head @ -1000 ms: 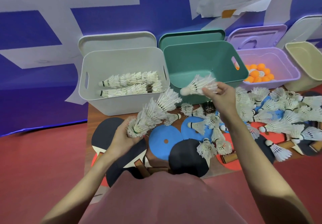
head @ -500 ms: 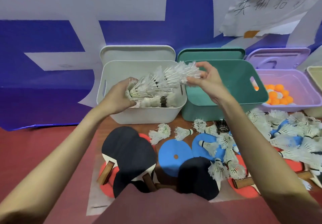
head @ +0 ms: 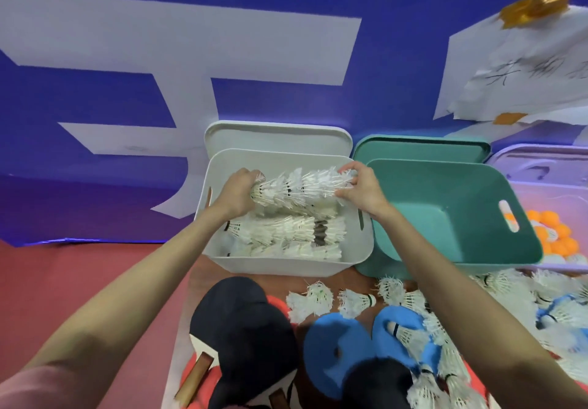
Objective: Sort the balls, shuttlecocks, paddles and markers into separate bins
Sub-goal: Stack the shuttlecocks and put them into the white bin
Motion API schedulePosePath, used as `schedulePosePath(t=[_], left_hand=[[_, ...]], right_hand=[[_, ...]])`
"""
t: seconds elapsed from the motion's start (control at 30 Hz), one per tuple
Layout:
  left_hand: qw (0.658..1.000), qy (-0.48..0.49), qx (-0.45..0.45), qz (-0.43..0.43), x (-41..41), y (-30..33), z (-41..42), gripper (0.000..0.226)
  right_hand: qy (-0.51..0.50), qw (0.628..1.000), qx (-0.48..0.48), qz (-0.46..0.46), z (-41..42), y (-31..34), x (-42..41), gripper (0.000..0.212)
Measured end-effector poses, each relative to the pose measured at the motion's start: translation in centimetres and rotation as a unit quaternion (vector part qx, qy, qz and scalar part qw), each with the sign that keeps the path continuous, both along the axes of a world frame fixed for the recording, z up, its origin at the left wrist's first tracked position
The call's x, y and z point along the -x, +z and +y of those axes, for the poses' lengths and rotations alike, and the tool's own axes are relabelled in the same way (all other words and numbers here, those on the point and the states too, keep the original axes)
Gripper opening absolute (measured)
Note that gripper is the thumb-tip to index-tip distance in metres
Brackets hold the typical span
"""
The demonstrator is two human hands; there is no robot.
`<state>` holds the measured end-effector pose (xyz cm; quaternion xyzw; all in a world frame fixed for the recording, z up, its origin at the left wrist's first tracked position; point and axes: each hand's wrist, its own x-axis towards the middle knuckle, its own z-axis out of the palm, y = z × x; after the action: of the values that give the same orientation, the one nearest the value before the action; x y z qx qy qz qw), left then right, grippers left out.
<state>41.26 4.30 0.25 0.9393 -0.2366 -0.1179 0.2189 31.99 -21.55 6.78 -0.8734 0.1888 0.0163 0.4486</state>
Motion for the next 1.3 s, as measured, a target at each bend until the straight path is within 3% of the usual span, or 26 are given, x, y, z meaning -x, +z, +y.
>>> schedulePosePath(t=[0.3, 0.47, 0.6, 0.8, 0.87, 0.93, 1.03, 1.13, 1.3], left_hand=[[0.996, 0.030, -0.069, -0.041, -1.6, -2.1, -2.1, 0.041], [0.993, 0.058, -0.085, -0.061, -0.7, -3.6, -2.9, 0.050], [0.997, 0.038, -0.064, 0.014, 0.0, -3.8, -2.9, 0.086], [0.998, 0.041, 0.038, 0.036, 0.5, -2.4, -2.4, 0.083], [0.992, 0.086, 0.093, 0.004, 0.5, -2.4, -2.5, 0.074], [0.987, 0.115, 0.093, -0.070, 0.5, -2.4, -2.8, 0.064], [0.984, 0.076, 0.057, -0.148, 0.6, -2.4, -3.2, 0.048], [0.991, 0.016, 0.019, -0.134, 0.7, -2.5, -3.6, 0.030], [0.996, 0.008, -0.030, -0.080, 0.6, -2.1, -4.8, 0.018]], right_hand=[[-0.062, 0.994, 0.060, 0.069, 1.8, -4.3, -2.5, 0.045], [0.005, 0.977, 0.159, 0.141, 2.1, -5.8, -2.5, 0.041], [0.094, 0.924, 0.348, 0.128, 2.8, -5.8, -1.3, 0.039], [0.156, 0.818, 0.546, 0.092, 3.1, -4.4, -1.4, 0.021], [0.166, 0.814, 0.551, 0.078, 2.9, -4.2, -1.3, 0.028], [0.169, 0.841, 0.509, 0.072, 2.7, -4.1, -1.3, 0.044], [0.182, 0.887, 0.418, 0.066, 2.6, -4.4, -1.3, 0.057], [0.194, 0.903, 0.379, 0.060, 2.5, -5.0, -1.1, 0.053], [0.224, 0.893, 0.383, 0.074, 2.9, -6.0, -0.7, 0.059]])
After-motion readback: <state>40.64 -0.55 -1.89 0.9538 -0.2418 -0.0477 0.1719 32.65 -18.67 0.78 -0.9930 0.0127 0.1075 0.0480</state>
